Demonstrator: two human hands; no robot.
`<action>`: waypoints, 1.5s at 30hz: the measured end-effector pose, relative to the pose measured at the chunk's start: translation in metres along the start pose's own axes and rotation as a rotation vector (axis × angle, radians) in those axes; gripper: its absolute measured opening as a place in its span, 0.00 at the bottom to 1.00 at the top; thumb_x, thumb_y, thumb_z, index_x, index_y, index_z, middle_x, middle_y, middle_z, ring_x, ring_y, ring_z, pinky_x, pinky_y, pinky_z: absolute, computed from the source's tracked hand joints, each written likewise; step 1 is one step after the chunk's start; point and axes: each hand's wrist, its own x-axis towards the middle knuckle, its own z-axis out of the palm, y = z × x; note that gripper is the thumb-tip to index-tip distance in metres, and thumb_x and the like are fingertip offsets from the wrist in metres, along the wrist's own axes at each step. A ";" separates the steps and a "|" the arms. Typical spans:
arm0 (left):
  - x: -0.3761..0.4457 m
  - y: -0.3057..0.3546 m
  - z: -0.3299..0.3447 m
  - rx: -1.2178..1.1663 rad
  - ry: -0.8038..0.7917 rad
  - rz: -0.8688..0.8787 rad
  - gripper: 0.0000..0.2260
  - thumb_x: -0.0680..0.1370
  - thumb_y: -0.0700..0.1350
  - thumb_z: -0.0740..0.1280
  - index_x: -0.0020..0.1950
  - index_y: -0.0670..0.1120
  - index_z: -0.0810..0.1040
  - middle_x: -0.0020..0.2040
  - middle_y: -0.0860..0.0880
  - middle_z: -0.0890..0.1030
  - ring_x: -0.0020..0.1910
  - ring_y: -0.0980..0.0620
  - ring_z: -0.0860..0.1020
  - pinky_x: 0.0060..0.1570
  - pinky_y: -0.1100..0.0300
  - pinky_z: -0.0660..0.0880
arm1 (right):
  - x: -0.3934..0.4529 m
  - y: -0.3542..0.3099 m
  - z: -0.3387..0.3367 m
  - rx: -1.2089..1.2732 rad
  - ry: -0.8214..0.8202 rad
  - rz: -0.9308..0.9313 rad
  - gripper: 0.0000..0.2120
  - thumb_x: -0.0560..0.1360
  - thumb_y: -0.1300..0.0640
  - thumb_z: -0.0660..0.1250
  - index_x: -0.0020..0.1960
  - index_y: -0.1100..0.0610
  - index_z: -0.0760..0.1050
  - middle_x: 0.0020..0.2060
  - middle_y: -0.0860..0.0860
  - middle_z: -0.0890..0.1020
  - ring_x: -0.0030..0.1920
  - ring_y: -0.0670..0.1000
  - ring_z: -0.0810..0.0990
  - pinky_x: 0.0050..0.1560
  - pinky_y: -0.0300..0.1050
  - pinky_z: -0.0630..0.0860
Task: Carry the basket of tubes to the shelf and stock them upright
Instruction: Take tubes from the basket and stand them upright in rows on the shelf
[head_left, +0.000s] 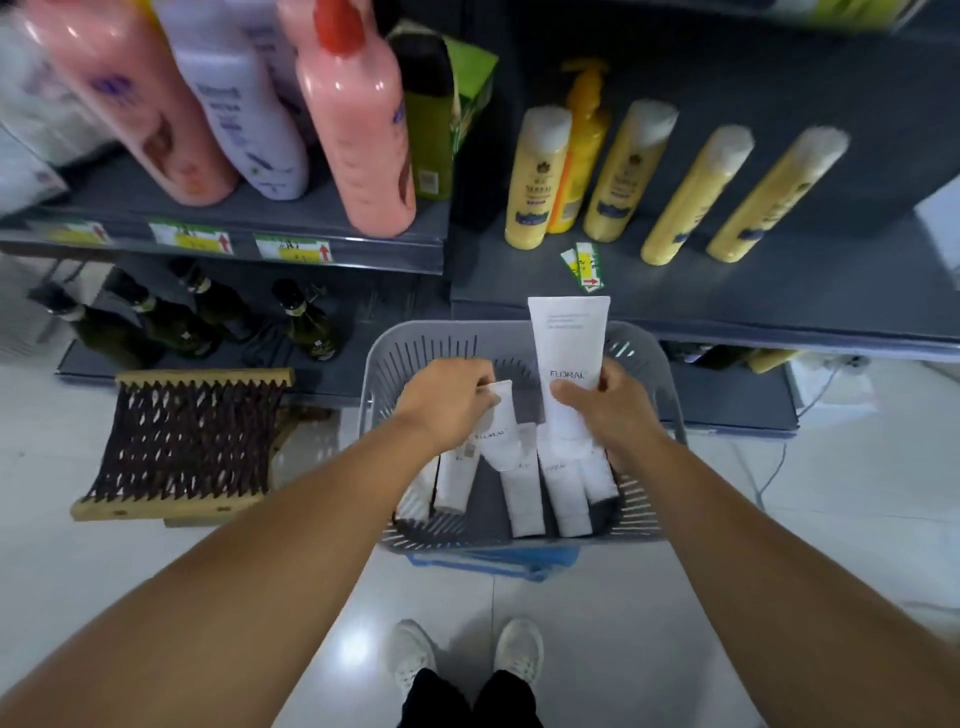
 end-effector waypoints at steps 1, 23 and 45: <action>-0.003 0.007 -0.017 0.003 0.027 0.024 0.07 0.79 0.48 0.63 0.43 0.46 0.74 0.40 0.49 0.77 0.43 0.46 0.76 0.39 0.58 0.69 | -0.008 -0.014 -0.004 0.009 0.028 -0.013 0.14 0.72 0.58 0.72 0.56 0.52 0.74 0.48 0.46 0.81 0.46 0.46 0.80 0.41 0.39 0.76; -0.026 0.221 -0.322 0.038 0.609 0.505 0.11 0.79 0.42 0.61 0.39 0.43 0.77 0.34 0.53 0.77 0.37 0.52 0.74 0.36 0.60 0.68 | -0.087 -0.303 -0.110 0.182 0.267 -0.662 0.20 0.73 0.58 0.72 0.59 0.47 0.69 0.54 0.46 0.81 0.54 0.48 0.81 0.56 0.50 0.78; 0.152 0.213 -0.328 -0.367 0.634 0.393 0.40 0.70 0.36 0.71 0.72 0.60 0.54 0.57 0.53 0.74 0.47 0.53 0.77 0.44 0.62 0.77 | 0.086 -0.369 -0.116 0.071 0.297 -0.584 0.22 0.74 0.58 0.70 0.65 0.51 0.67 0.54 0.43 0.77 0.55 0.48 0.78 0.54 0.45 0.74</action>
